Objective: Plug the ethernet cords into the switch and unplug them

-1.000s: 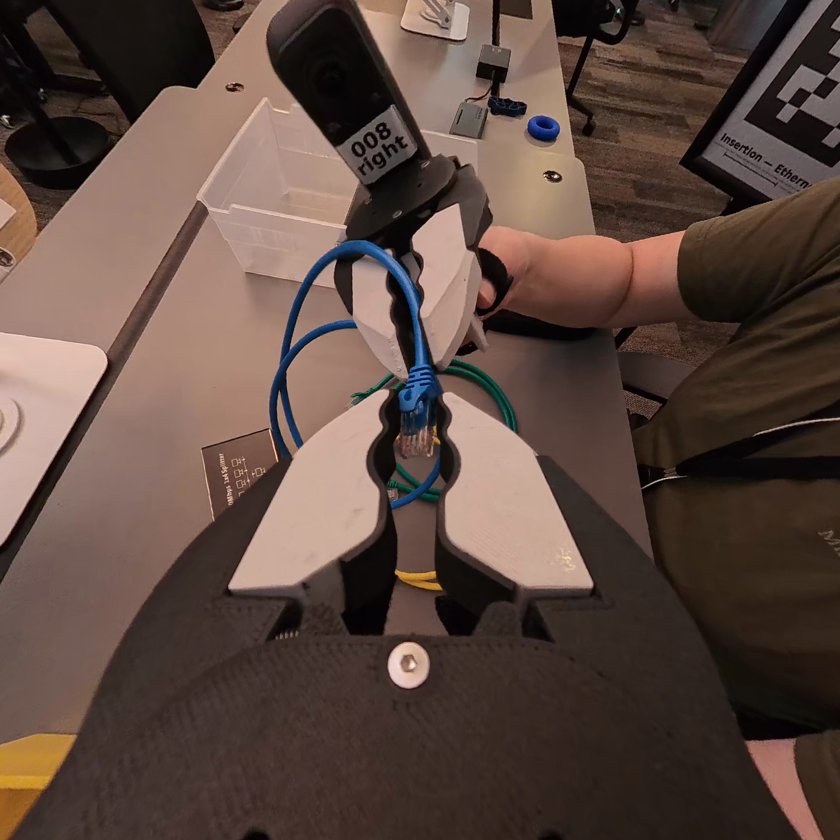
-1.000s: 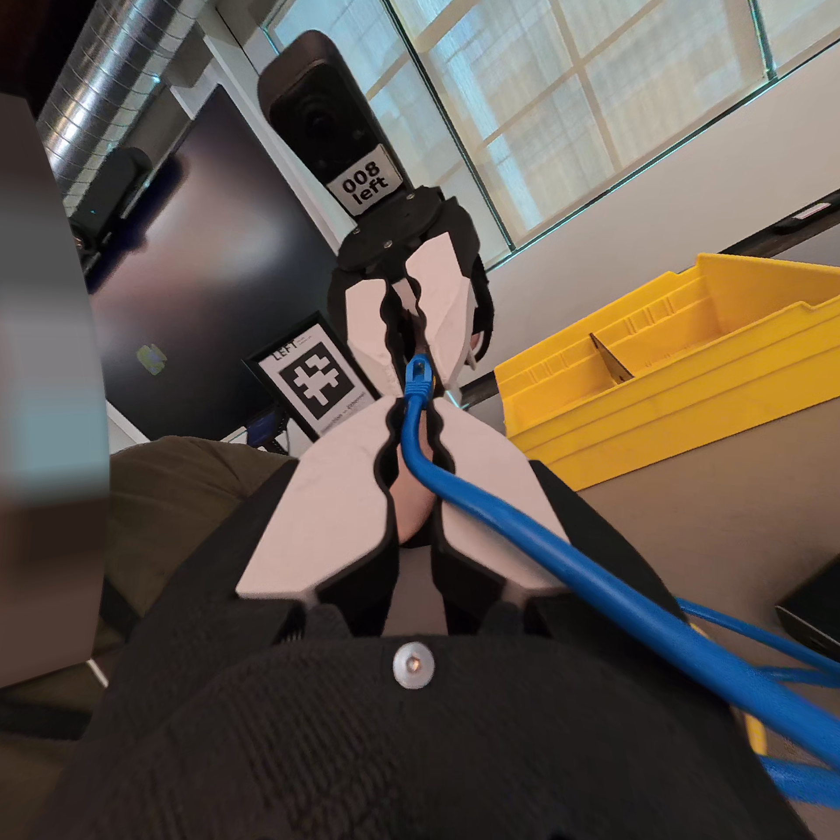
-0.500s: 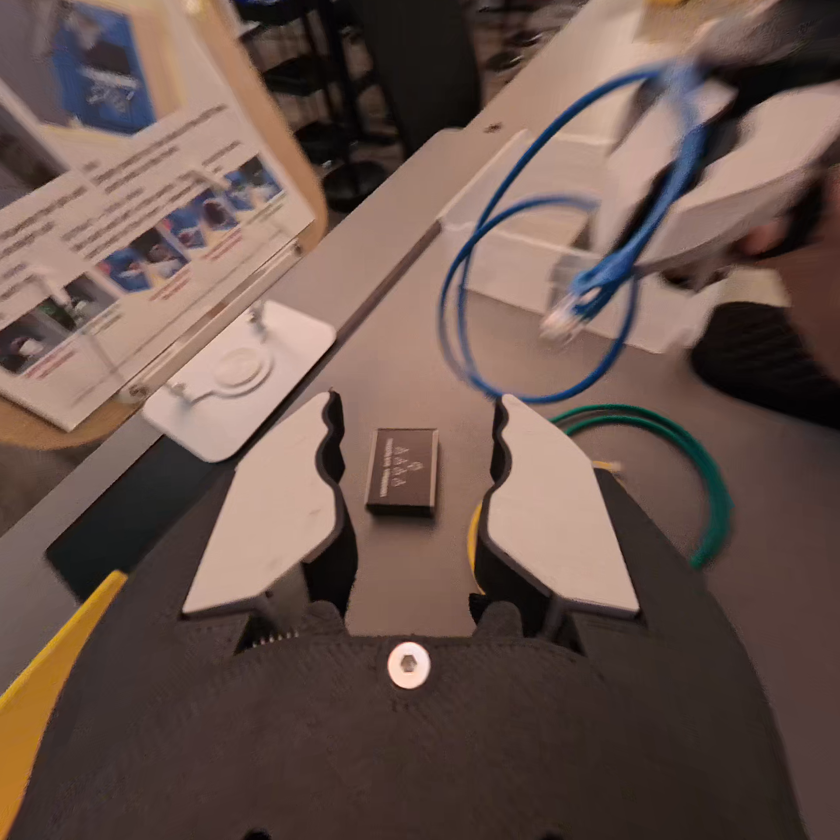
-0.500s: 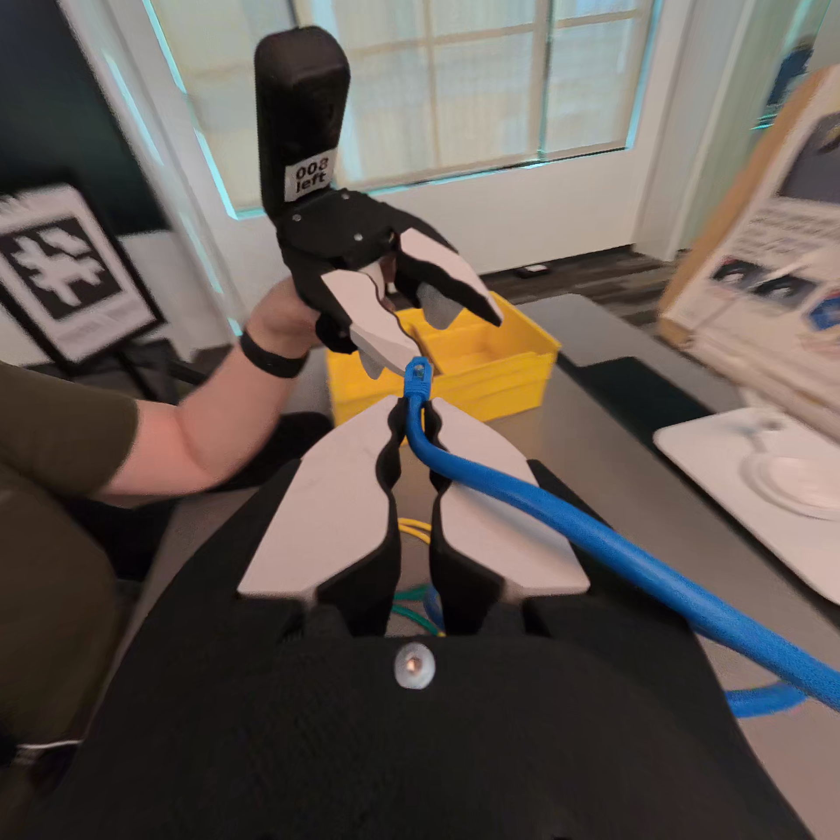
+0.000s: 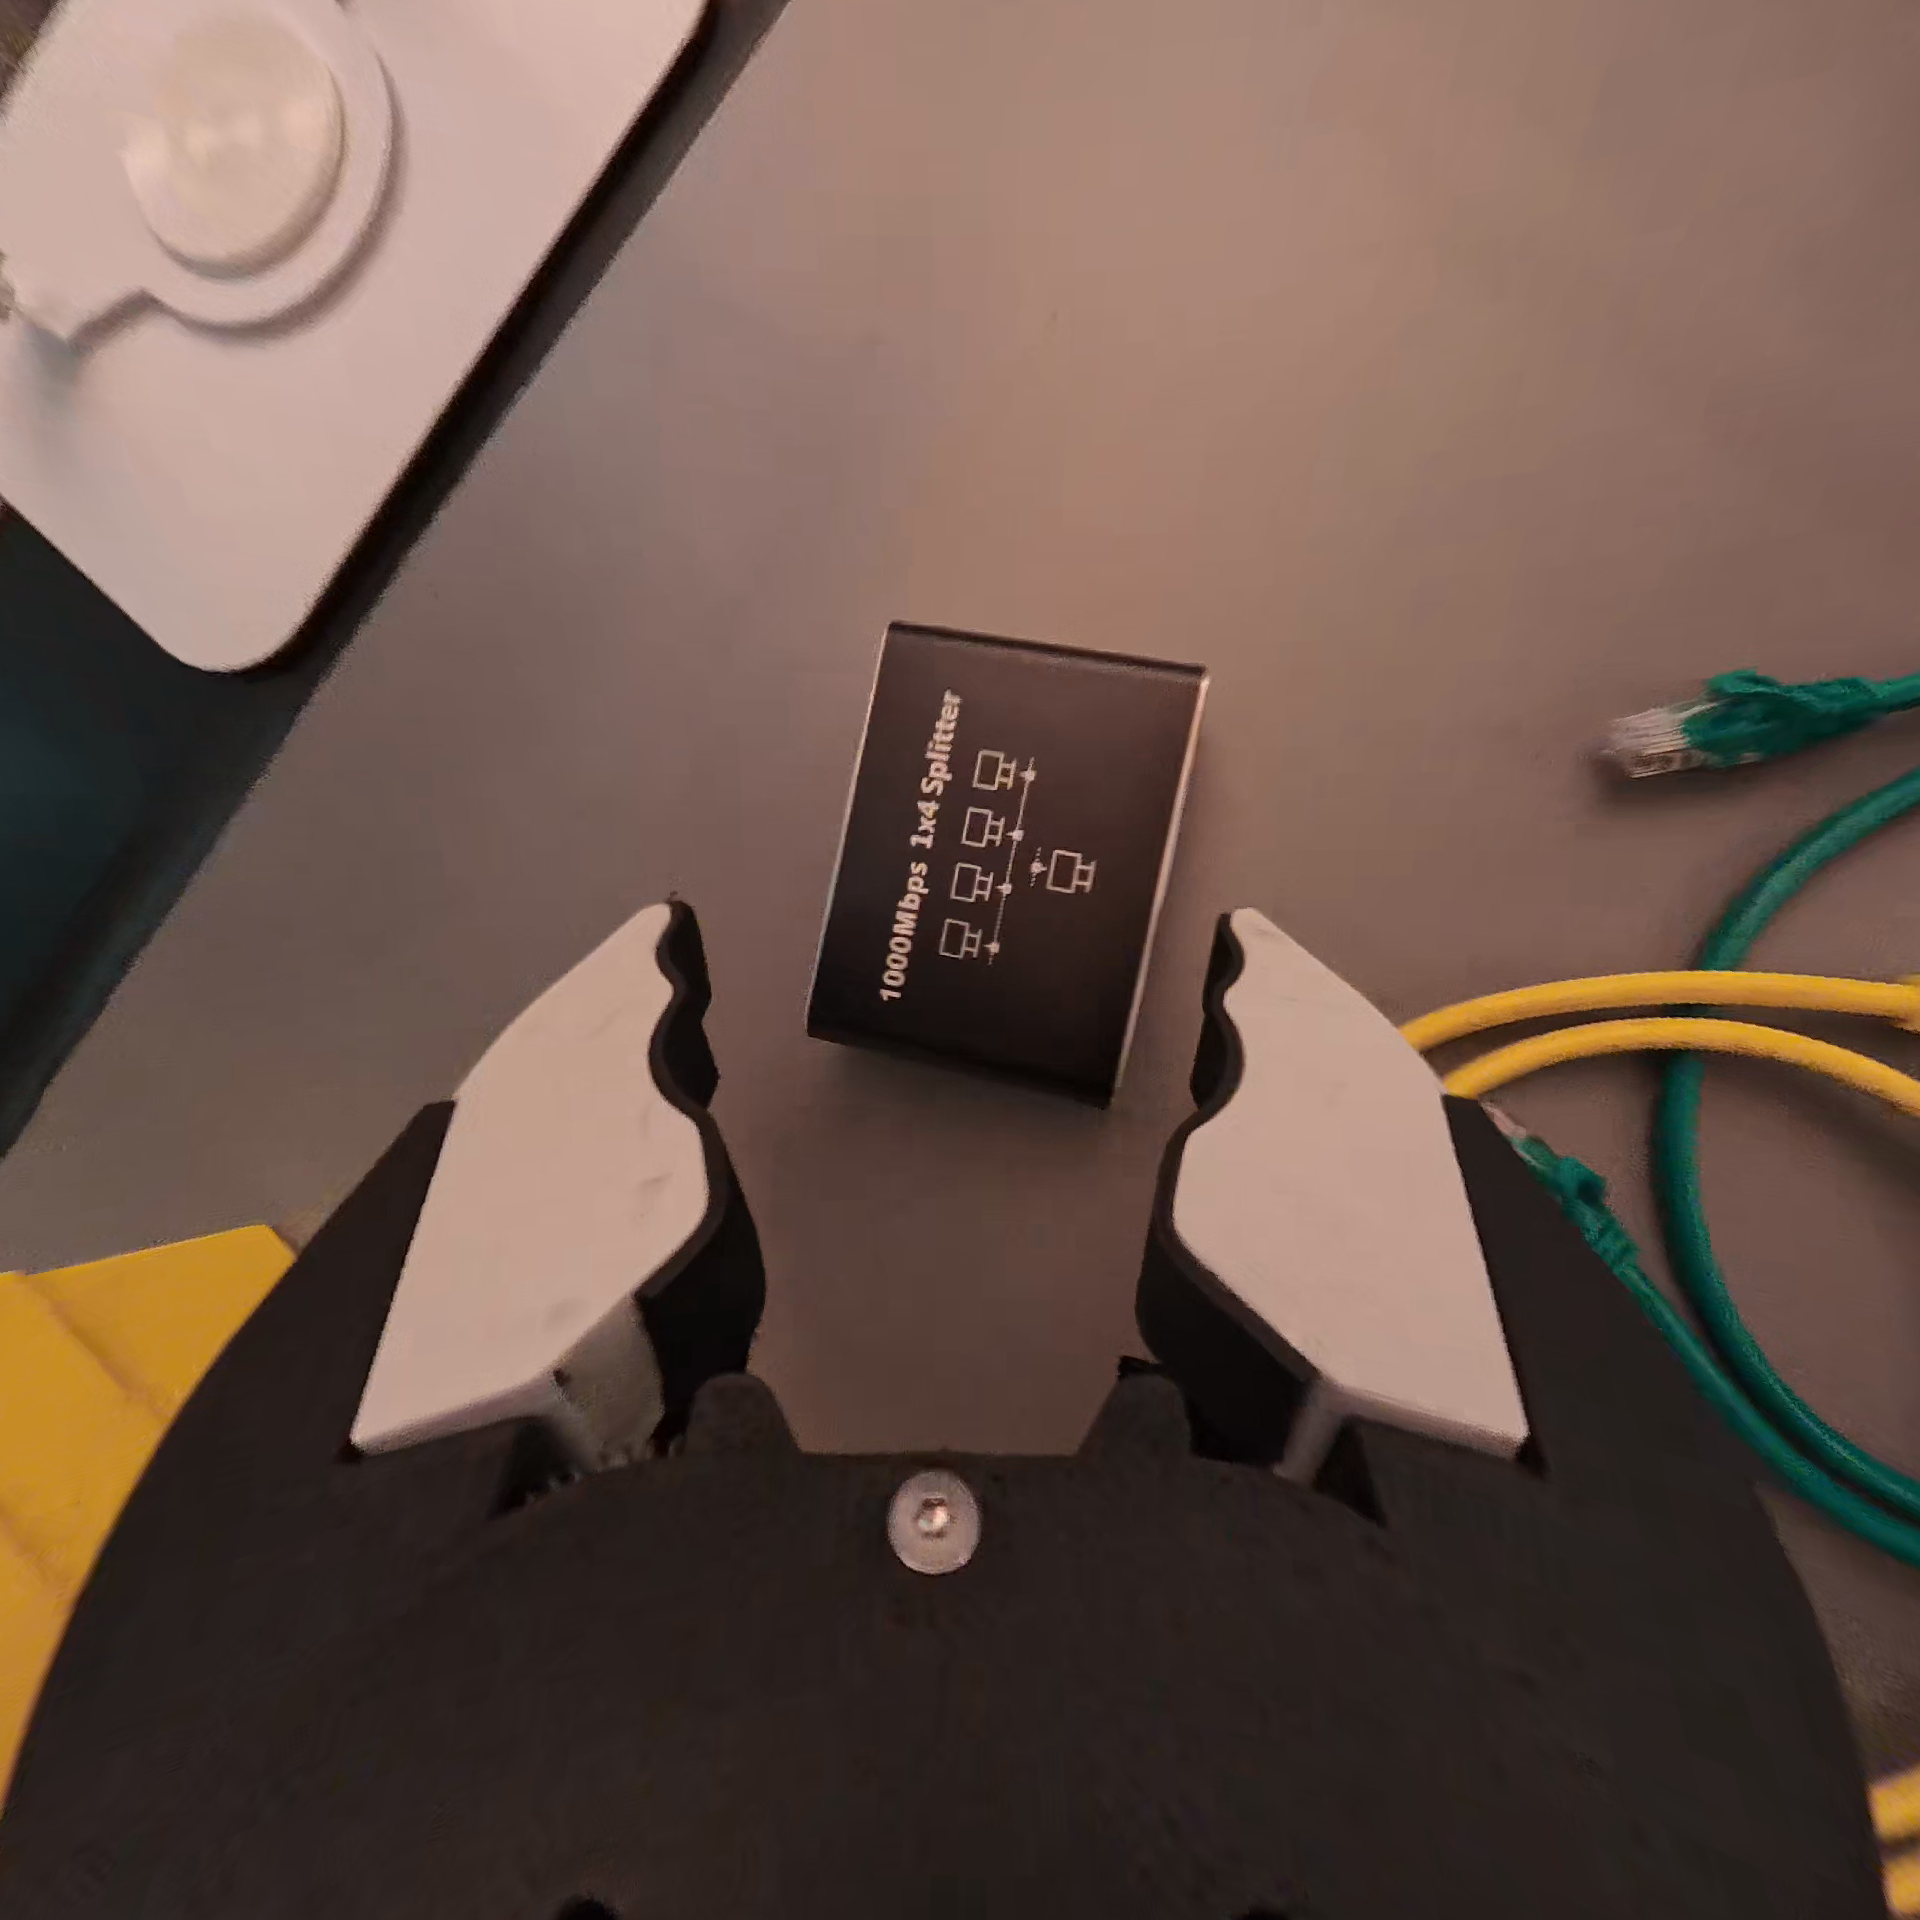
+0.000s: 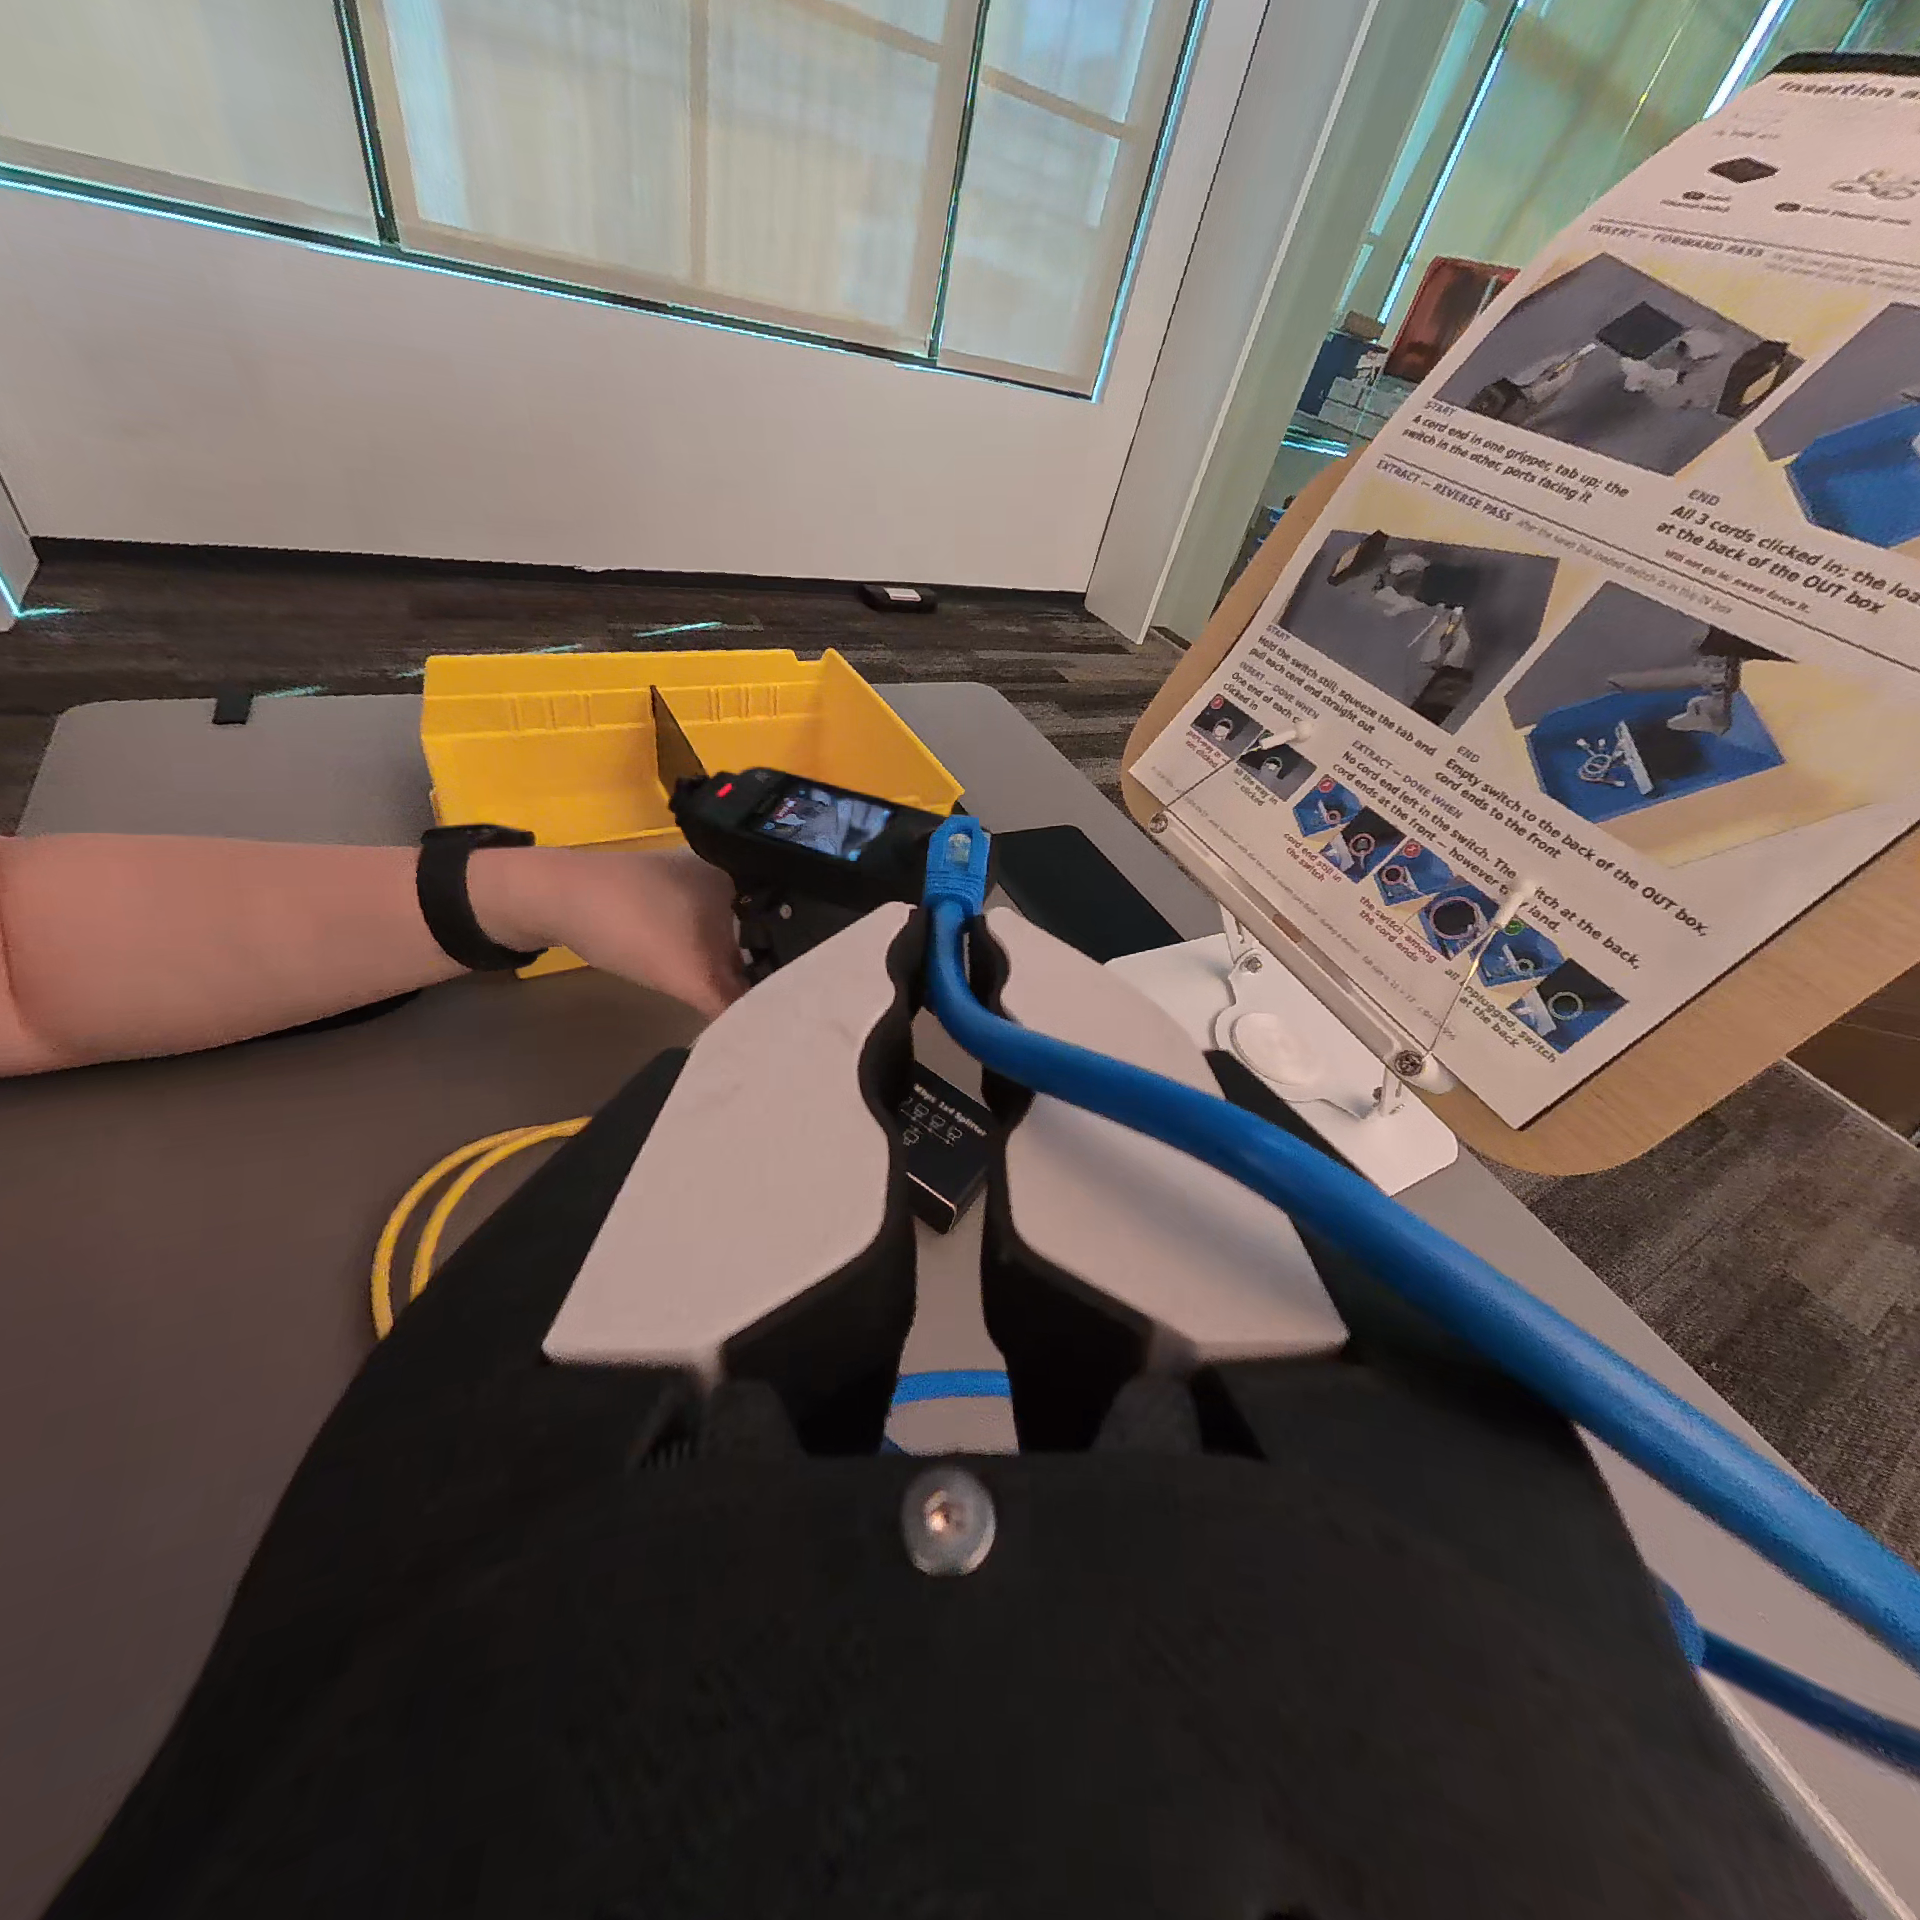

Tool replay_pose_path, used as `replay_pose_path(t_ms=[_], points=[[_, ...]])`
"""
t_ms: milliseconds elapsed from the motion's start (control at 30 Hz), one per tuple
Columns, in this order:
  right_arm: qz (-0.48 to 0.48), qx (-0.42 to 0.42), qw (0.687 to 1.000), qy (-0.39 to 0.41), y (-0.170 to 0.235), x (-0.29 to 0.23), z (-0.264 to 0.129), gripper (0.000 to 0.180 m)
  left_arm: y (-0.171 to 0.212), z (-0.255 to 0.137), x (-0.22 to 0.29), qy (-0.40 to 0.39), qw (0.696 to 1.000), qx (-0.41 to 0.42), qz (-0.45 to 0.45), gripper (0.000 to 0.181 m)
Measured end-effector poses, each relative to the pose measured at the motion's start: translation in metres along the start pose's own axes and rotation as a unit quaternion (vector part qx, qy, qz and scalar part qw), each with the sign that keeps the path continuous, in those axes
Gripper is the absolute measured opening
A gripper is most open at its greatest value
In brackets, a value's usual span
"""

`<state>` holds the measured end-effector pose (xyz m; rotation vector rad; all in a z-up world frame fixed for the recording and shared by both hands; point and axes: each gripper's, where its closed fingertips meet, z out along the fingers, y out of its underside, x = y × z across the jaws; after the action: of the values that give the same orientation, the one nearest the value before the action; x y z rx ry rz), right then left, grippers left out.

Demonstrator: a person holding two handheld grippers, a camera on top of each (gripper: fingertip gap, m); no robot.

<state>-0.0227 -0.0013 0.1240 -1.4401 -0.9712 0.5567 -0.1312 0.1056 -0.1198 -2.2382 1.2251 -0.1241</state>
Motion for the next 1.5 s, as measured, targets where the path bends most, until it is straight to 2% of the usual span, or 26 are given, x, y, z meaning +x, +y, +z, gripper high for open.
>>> replay_pose_path(t_ms=[133, 267, 433, 667, 700, 967, 1267, 1500], points=[[-0.005, -0.007, 1.000, 0.005, 0.002, 0.002, 0.000, 0.007, 0.019, 0.020, 0.002, 0.040, 0.998, -0.030, -0.040, 0.090], [-0.006, -0.005, 1.000, 0.004, 0.001, 0.001, -0.001, 0.007, 0.023, 0.026, 0.008, 0.065, 0.997, -0.029, -0.026, 0.081], [-0.007, -0.006, 1.000, 0.006, 0.001, 0.002, -0.002, 0.007, 0.022, 0.027, 0.010, 0.071, 0.997, -0.026, -0.021, 0.078], [-0.010, -0.009, 1.000, 0.011, 0.001, 0.004, -0.003, 0.007, 0.021, 0.029, 0.012, 0.079, 0.996, -0.016, -0.037, 0.085], [-0.011, -0.010, 1.000, 0.011, 0.002, 0.004, -0.003, 0.007, 0.020, 0.029, 0.012, 0.081, 0.996, -0.015, -0.036, 0.079], [-0.014, -0.020, 1.000, 0.015, 0.006, 0.006, -0.001, 0.007, 0.015, 0.031, 0.014, 0.079, 0.996, -0.017, -0.047, 0.077], [-0.016, -0.032, 0.999, 0.021, 0.013, 0.010, 0.003, 0.008, -0.012, 0.010, 0.015, 0.118, 0.986, 0.061, -0.100, 0.077], [-0.008, -0.055, 0.998, 0.021, 0.028, 0.009, 0.018, 0.007, -0.039, -0.022, 0.027, 0.222, 0.950, 0.142, -0.168, 0.077]])
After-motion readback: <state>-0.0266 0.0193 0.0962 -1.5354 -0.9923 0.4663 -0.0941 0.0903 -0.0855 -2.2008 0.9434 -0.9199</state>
